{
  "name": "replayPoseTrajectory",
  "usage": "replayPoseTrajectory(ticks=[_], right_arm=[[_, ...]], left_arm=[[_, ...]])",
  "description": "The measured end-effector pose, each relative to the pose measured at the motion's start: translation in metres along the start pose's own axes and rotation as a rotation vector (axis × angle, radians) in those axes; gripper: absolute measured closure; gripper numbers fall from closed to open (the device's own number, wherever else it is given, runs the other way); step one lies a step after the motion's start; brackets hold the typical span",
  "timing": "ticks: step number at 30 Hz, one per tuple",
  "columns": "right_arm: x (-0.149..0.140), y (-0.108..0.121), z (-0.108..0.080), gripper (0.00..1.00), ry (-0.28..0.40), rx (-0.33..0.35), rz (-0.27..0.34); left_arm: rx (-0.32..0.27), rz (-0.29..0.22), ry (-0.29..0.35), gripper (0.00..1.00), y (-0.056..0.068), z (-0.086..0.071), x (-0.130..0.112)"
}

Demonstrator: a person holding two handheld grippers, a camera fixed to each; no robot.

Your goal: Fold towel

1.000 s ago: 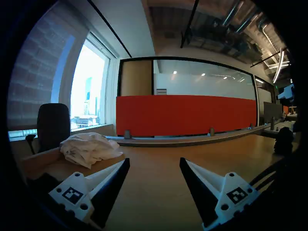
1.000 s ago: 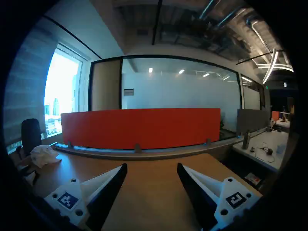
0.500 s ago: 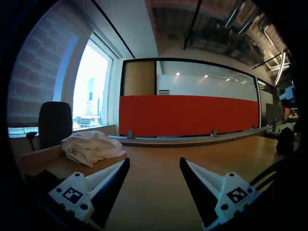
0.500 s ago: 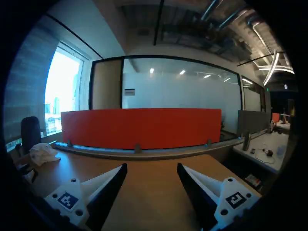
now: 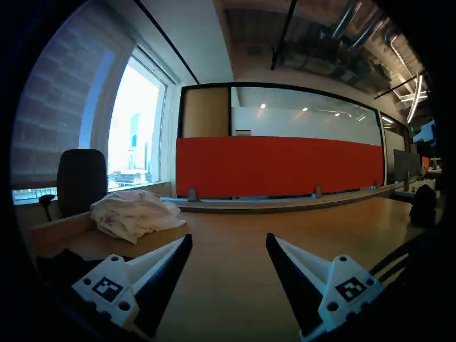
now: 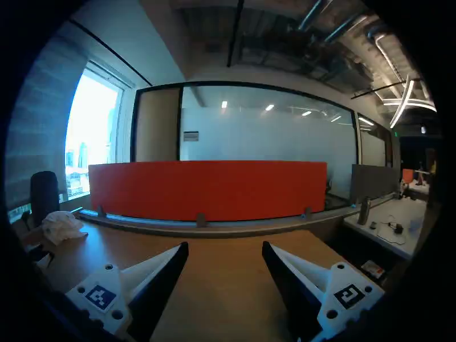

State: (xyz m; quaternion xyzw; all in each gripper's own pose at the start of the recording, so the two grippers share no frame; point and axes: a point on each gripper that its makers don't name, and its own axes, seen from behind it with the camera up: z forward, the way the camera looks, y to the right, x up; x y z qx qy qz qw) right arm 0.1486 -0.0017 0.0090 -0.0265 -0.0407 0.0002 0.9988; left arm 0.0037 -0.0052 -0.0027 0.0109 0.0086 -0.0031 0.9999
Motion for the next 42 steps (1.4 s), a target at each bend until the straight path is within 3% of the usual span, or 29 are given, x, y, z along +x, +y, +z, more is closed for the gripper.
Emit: replayPoseTrajectory(ticks=[23, 35, 42], right_arm=[[0.006, -0.003, -0.002, 0.0, 0.016, 0.014, -0.018], [0.022, 0.007, 0.003, 0.0, 0.085, 0.017, -0.028], [0.014, 0.013, 0.004, 0.0, 0.103, 0.015, -0.022]], left_arm=[[-0.002, 0.007, -0.016, 0.04, 0.0, 0.001, -0.003], [-0.002, 0.008, -0.016, 0.04, 0.001, 0.002, -0.002], [-0.002, 0.008, -0.016, 0.04, 0.001, 0.002, -0.003]])
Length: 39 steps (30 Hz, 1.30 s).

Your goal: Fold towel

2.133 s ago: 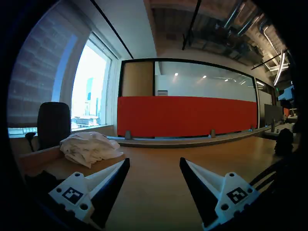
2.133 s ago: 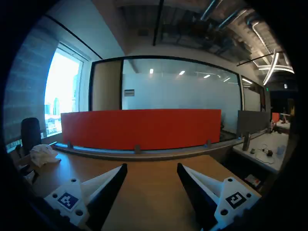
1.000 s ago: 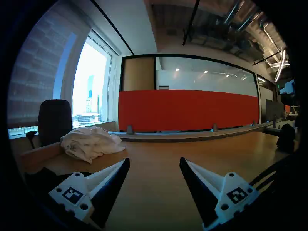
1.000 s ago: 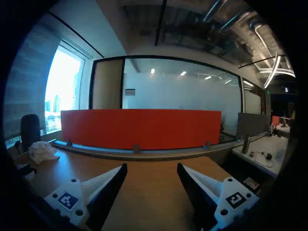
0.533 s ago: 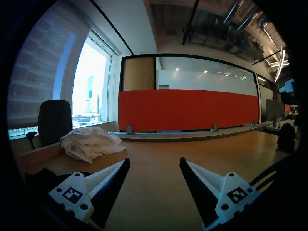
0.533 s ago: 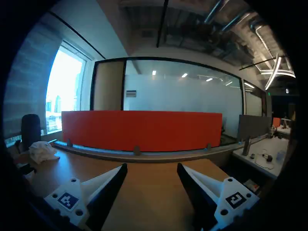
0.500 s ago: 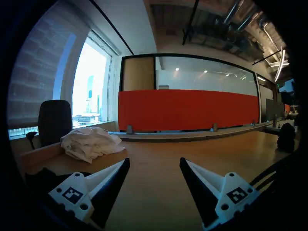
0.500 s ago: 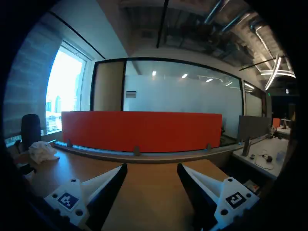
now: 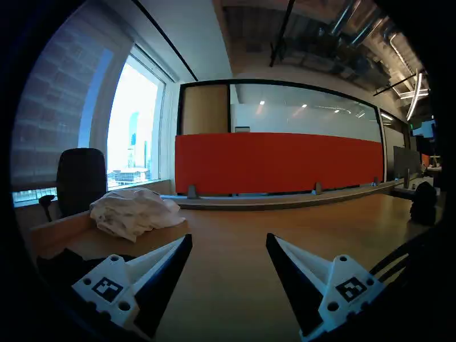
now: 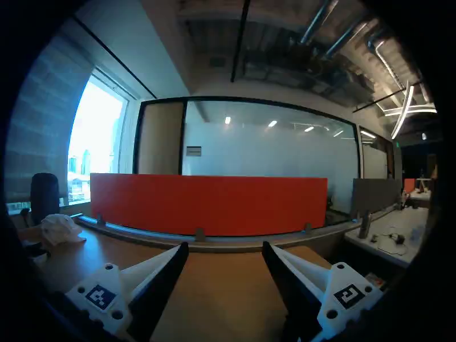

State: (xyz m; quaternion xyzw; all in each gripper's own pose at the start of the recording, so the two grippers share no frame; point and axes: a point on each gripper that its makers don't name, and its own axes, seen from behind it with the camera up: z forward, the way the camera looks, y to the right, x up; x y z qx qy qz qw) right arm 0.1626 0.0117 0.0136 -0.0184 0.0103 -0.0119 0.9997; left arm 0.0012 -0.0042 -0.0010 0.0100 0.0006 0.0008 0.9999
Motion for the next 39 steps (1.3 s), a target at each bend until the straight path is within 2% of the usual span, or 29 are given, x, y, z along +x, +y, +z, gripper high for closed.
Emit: replayPoseTrajectory(ticks=[10, 23, 39], right_arm=[[-0.026, 0.0, -0.007, 0.0, 0.008, 0.016, 0.019], [-0.08, 0.004, -0.01, 0.0, -0.01, 0.023, 0.066], [-0.12, 0.01, -0.008, 0.0, -0.018, 0.006, 0.166]], left_arm=[[0.0, 0.0, 0.0, 0.04, 0.0, -0.001, 0.0], [0.0, 0.0, 0.0, 0.04, 0.001, -0.001, 0.0], [0.0, 0.0, 0.0, 0.04, 0.001, -0.001, 0.0]])
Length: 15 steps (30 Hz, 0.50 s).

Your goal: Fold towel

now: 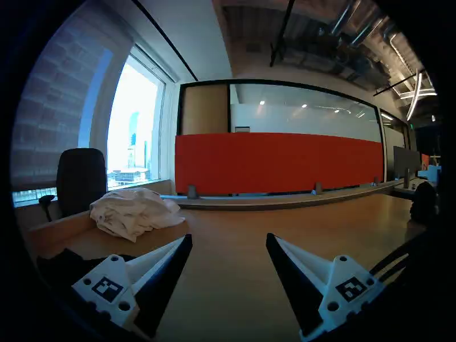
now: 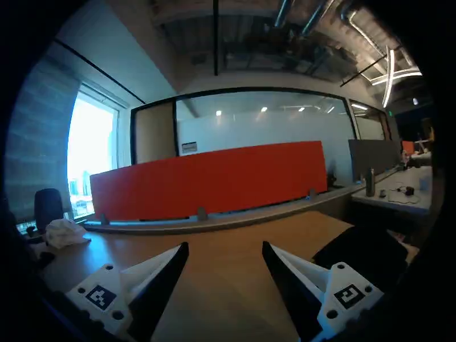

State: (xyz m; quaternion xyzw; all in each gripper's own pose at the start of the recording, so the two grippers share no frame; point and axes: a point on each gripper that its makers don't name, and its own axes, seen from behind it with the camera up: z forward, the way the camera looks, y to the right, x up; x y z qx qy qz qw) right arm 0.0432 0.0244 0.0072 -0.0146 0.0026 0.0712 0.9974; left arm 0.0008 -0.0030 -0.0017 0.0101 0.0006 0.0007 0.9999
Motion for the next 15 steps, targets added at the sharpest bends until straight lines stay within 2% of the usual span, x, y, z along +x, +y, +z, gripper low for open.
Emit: replayPoseTrajectory(ticks=[8, 15], right_arm=[[-0.012, -0.003, -0.002, 0.01, 0.005, 0.021, 0.003], [-0.025, -0.001, -0.005, 0.01, 0.005, 0.027, -0.051]], left_arm=[[0.0, 0.0, 0.0, 0.04, 0.0, 0.0, 0.001], [0.0, 0.0, 0.0, 0.04, 0.0, 0.0, 0.0]])
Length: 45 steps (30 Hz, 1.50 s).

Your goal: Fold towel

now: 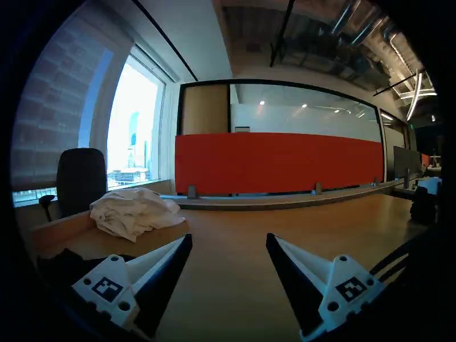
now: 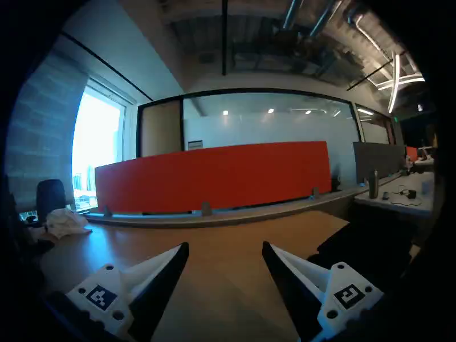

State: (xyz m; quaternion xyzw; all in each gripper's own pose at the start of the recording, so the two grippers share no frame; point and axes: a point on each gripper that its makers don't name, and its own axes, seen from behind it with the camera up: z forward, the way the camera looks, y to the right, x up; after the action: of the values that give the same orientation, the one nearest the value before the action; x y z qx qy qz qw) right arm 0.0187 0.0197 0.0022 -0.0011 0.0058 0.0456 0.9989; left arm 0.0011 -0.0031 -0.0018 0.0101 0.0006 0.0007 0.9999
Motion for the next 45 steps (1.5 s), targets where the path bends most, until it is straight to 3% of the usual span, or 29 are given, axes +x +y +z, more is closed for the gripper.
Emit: replayPoseTrajectory(ticks=[45], right_arm=[[-0.02, -0.009, -0.002, 0.01, -0.01, 0.003, -0.042]], left_arm=[[0.0, 0.0, 0.0, 0.04, -0.001, 0.0, 0.0]])
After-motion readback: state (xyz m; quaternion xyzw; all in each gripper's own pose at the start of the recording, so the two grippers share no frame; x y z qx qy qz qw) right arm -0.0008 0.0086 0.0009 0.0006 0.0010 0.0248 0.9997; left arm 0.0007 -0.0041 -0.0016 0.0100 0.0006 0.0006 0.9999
